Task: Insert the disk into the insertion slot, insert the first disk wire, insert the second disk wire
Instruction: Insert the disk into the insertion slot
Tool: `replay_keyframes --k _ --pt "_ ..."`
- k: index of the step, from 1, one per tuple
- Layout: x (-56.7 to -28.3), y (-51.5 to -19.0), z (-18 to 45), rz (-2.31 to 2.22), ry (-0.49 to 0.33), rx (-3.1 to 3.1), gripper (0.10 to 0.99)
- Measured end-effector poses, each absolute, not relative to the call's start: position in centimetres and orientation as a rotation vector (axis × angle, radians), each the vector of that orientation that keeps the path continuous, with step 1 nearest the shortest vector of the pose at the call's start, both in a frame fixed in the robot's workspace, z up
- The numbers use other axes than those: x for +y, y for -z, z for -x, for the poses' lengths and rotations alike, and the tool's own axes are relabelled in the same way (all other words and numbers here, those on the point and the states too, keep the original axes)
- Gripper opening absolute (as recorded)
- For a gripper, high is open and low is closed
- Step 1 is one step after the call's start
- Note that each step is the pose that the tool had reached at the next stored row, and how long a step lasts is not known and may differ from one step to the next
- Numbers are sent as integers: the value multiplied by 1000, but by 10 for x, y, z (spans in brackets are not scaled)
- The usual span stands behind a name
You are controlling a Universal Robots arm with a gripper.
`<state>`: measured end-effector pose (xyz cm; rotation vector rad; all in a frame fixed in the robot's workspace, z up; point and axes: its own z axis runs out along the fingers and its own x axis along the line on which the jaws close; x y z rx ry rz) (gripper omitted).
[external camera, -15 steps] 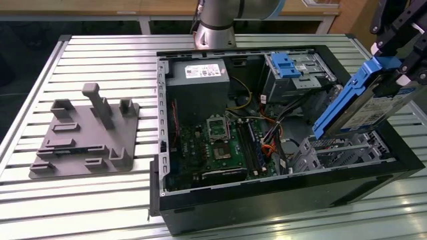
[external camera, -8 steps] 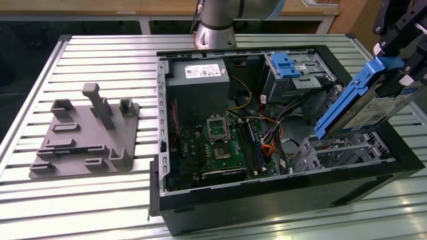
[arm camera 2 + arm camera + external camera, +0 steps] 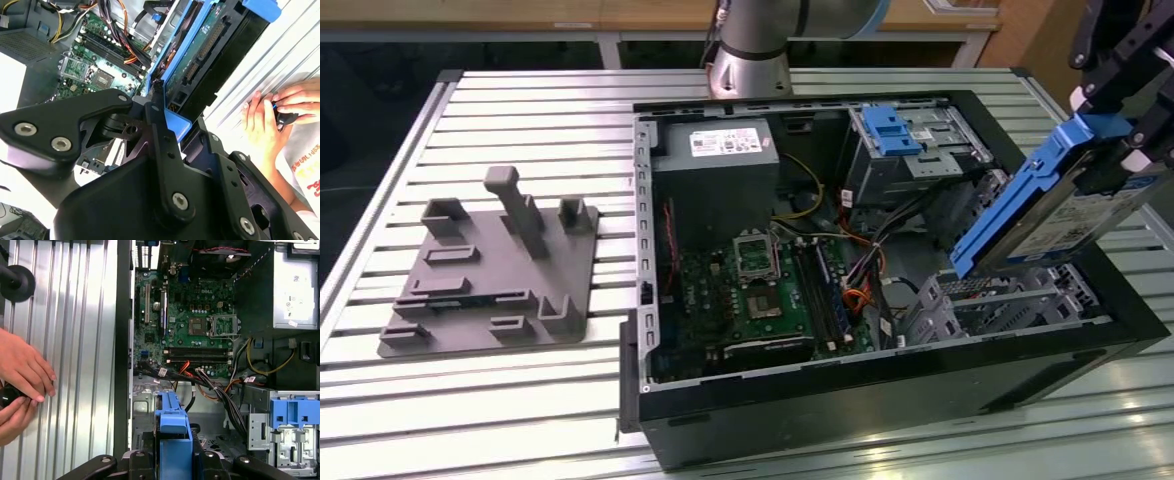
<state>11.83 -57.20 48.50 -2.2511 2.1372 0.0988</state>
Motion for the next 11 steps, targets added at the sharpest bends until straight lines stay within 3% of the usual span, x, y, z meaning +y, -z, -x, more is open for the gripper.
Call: replay_keyframes --k 11 --pt "-572 -481 -133 2252 -109 2145 365"
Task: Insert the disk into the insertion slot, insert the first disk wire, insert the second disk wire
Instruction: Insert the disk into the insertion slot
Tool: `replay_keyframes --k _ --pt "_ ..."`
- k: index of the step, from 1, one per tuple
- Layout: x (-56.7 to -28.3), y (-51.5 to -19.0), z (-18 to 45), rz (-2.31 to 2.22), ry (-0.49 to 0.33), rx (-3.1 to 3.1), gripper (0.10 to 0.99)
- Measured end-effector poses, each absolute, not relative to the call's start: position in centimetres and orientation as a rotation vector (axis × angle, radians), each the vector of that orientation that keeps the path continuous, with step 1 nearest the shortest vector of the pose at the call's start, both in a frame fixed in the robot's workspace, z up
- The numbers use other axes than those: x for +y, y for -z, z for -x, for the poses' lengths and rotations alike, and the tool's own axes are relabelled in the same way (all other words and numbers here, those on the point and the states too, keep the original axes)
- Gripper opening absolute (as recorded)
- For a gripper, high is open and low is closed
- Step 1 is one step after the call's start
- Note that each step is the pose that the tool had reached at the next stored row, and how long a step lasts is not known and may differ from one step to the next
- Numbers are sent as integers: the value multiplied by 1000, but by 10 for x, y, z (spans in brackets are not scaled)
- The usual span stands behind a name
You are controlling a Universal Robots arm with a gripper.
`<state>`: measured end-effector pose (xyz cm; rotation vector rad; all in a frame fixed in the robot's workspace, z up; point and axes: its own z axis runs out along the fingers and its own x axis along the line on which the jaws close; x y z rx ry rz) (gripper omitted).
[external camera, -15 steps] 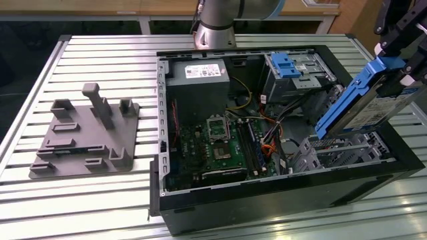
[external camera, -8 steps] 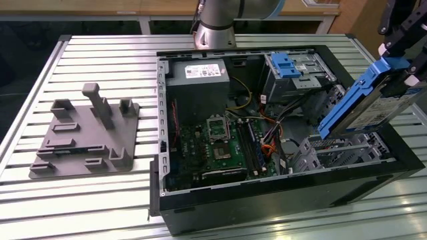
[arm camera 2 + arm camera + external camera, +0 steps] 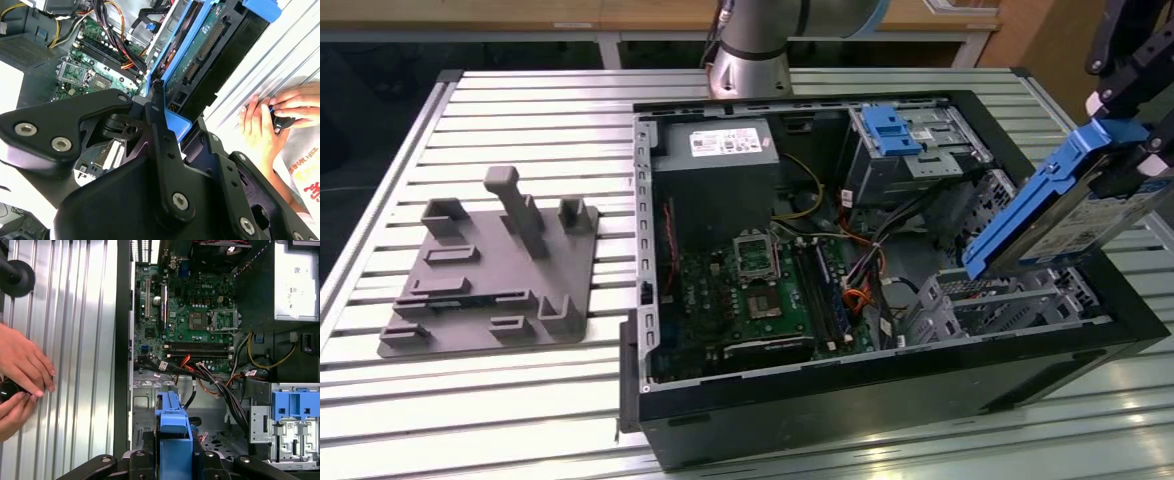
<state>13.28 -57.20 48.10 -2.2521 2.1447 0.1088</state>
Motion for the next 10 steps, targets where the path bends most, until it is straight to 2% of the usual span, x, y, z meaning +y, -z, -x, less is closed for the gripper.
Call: replay_keyframes --k 10 --pt "-571 -479 -133 2253 -109 2145 365"
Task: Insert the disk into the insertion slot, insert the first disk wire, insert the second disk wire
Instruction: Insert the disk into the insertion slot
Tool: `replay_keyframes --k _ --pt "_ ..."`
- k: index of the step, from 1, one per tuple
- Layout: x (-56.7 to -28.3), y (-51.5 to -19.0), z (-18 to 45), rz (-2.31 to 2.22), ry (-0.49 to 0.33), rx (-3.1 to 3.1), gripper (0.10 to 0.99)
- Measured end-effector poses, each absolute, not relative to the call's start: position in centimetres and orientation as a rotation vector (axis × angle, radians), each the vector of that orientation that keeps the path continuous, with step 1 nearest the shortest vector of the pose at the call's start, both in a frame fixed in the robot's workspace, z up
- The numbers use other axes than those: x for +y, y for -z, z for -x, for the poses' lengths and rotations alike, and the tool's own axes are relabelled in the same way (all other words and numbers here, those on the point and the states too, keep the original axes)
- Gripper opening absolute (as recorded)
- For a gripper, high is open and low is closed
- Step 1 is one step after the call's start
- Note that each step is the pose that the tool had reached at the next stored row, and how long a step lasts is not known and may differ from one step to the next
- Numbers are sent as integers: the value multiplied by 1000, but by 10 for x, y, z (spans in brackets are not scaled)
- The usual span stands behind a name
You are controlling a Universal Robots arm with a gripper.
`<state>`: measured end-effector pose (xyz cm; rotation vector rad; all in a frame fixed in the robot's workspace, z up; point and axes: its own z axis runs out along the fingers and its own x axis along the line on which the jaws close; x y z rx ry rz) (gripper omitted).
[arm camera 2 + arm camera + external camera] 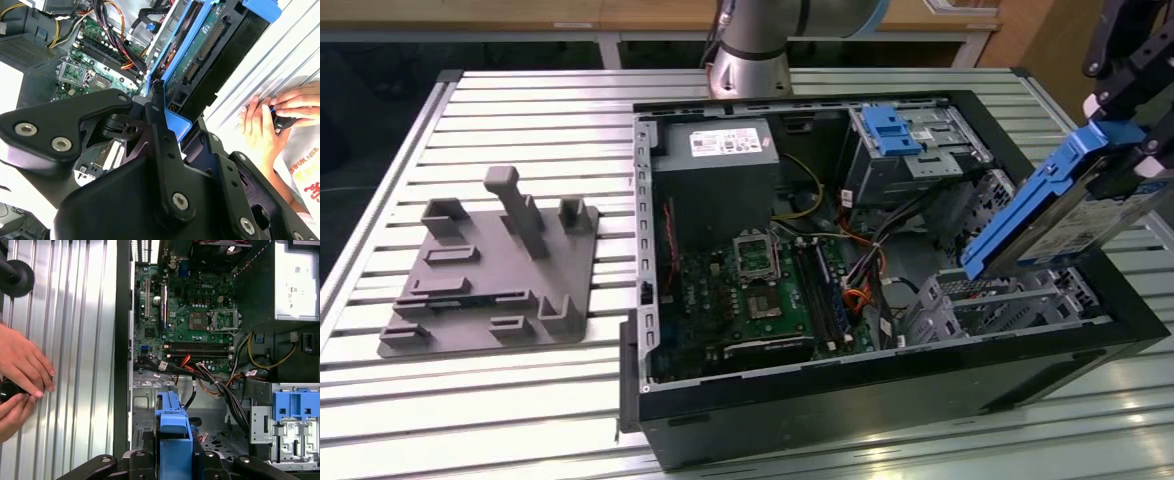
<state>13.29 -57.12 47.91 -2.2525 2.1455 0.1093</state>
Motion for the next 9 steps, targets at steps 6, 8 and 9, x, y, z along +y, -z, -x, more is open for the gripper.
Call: replay_keyframes --k 6,8,9 --pt "-567 -475 -131 2252 -109 2146 365" --pt "-567 -473 -131 2252 -109 2147 365" --pt "-567 -473 -131 2251 -109 2147 365"
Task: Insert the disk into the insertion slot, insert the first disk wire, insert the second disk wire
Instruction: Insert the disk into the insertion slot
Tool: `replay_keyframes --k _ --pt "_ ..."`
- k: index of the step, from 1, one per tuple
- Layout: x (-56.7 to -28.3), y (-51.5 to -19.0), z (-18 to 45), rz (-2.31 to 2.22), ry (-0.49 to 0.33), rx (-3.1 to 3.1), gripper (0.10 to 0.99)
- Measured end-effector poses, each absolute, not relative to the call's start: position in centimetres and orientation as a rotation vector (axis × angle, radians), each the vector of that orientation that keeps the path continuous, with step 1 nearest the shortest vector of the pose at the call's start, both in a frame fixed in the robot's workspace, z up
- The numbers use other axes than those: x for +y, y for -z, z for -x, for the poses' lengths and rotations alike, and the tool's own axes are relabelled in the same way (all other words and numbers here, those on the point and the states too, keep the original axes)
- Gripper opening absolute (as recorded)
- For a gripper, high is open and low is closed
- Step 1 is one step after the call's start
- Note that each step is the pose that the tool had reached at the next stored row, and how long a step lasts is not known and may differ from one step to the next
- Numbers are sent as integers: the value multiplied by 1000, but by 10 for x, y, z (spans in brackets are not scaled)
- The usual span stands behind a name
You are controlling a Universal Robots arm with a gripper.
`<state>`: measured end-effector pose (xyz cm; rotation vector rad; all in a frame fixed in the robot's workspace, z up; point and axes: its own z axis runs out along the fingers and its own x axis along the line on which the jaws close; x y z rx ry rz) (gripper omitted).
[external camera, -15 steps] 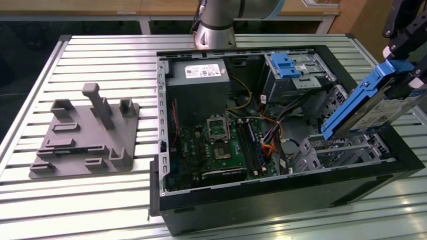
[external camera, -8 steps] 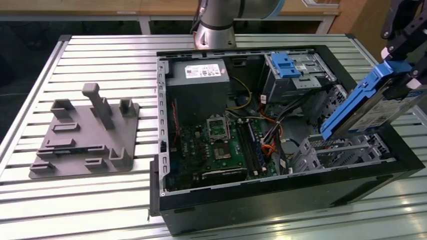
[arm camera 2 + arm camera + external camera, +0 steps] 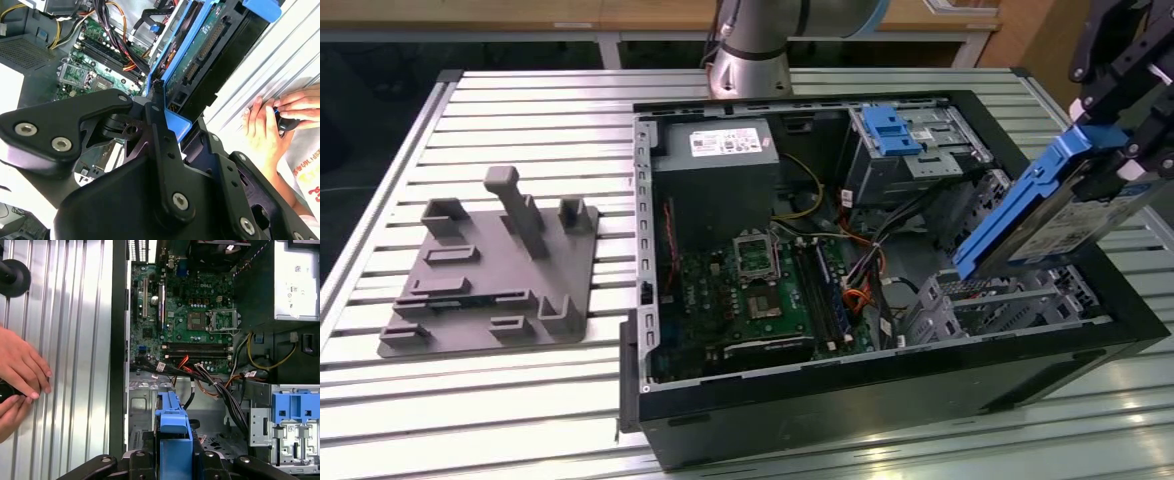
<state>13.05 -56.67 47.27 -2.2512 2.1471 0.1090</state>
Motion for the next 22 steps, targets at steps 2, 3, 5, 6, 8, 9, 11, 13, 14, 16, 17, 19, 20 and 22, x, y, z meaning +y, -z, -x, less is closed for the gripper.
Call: replay_keyframes --k 2,3,5,6,8,9,11,13,14,16,17,19,20,22 --pt "-567 -471 -130 2250 -109 2149 365" --pt "-567 -471 -130 2248 -109 2150 365" --pt "-567 -469 -130 2245 -108 2153 365" --pt "-567 -469 -130 2244 -108 2155 365" --pt "-567 -467 -130 2241 -108 2158 365" --pt "-567 -467 -130 2240 -108 2159 365" --pt "-567 -466 -130 2239 -108 2159 365" --pt "-567 -465 -130 2239 -108 2159 365" --pt "-567 -465 -130 2239 -108 2159 365" --pt "-567 -465 -130 2239 -108 2159 365" --pt "-567 -465 -130 2239 -108 2159 365" --pt "-567 -465 -130 2239 -109 2159 365" --pt "-567 -464 -130 2239 -109 2159 365" --pt "-567 -463 -130 2240 -108 2159 365"
